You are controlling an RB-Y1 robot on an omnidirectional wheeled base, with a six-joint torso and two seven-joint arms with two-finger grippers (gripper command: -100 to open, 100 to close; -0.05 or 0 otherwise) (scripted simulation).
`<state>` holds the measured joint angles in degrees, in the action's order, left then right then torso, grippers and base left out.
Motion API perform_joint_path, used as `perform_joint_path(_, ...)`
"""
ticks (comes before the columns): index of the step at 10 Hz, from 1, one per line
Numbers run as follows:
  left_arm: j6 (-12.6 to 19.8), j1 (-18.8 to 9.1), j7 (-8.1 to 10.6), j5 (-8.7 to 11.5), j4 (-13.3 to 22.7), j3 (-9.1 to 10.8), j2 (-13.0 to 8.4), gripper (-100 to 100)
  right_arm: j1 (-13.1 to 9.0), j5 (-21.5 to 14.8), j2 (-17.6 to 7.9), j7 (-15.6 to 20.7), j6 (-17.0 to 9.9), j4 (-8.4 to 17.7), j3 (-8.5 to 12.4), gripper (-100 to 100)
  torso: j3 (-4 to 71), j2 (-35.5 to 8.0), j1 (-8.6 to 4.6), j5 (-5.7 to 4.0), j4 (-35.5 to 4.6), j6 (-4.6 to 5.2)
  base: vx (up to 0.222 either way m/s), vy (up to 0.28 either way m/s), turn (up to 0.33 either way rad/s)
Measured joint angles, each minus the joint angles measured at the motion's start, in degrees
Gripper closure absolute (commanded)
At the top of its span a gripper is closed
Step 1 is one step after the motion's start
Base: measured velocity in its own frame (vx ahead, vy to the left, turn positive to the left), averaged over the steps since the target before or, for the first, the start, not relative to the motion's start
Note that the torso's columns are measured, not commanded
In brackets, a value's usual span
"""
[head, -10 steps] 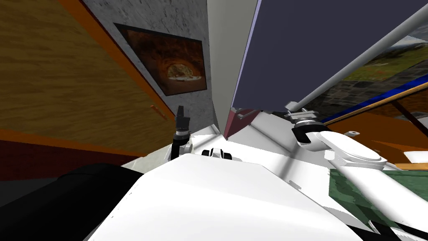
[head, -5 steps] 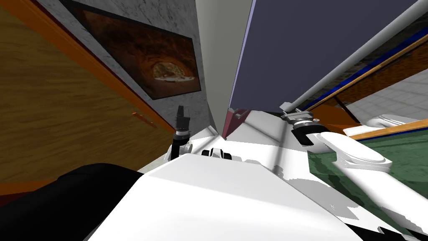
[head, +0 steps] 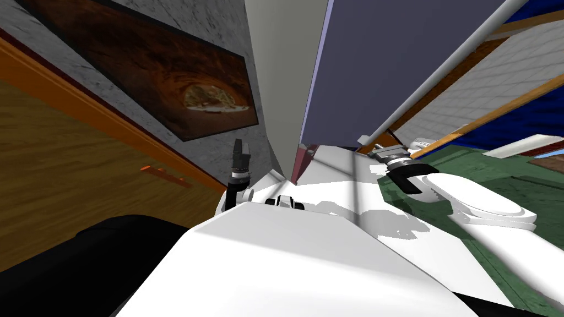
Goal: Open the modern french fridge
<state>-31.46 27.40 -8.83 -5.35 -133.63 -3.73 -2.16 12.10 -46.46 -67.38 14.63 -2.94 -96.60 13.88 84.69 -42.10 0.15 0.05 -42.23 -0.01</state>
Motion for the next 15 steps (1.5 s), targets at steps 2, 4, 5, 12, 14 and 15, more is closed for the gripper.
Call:
perform_joint_path(2,0.0,0.0,0.00,0.0,0.0,0.02,0.0,0,0.4,-0.3,0.0,-1.1,2.0,-0.1,0.3,-100,-0.1,-0.1,-0.79,-0.25,0.0,-0.11,0.023,-0.008,0.021)
perform_joint_path(4,0.0,0.0,0.00,0.0,0.0,0.05,-0.1,0,0.6,-0.4,0.0,-1.1,3.0,-1.4,0.0,-100,0.0,0.0,-1.02,-0.33,0.0,0.03,0.067,-0.227,0.096)
perform_joint_path(5,0.0,0.0,0.00,0.0,0.0,0.05,-0.1,0,0.0,-0.7,0.2,-1.0,3.3,-1.7,-0.9,-100,-0.1,-0.1,-0.54,-0.21,0.0,0.01,0.058,-0.234,0.130)
perform_joint_path(12,0.0,0.0,0.00,0.0,0.0,0.02,0.0,0,0.7,1.9,-4.8,-3.6,4.7,-2.5,-1.6,-100,-0.4,-0.8,0.27,0.52,-0.7,0.11,0.020,-0.001,-0.034)
perform_joint_path(14,0.0,0.0,0.00,0.0,0.0,0.02,0.0,0,1.6,3.0,-6.9,-4.8,5.4,-2.6,-0.5,-100,-0.7,-1.2,0.52,0.69,-1.0,0.15,0.019,0.018,-0.042)
perform_joint_path(15,0.0,0.0,0.00,0.0,0.0,0.02,0.0,0,1.0,3.5,-7.9,-5.4,5.6,-2.1,-0.9,-100,-0.8,-1.3,0.60,0.78,-1.1,0.16,0.019,0.000,0.003)
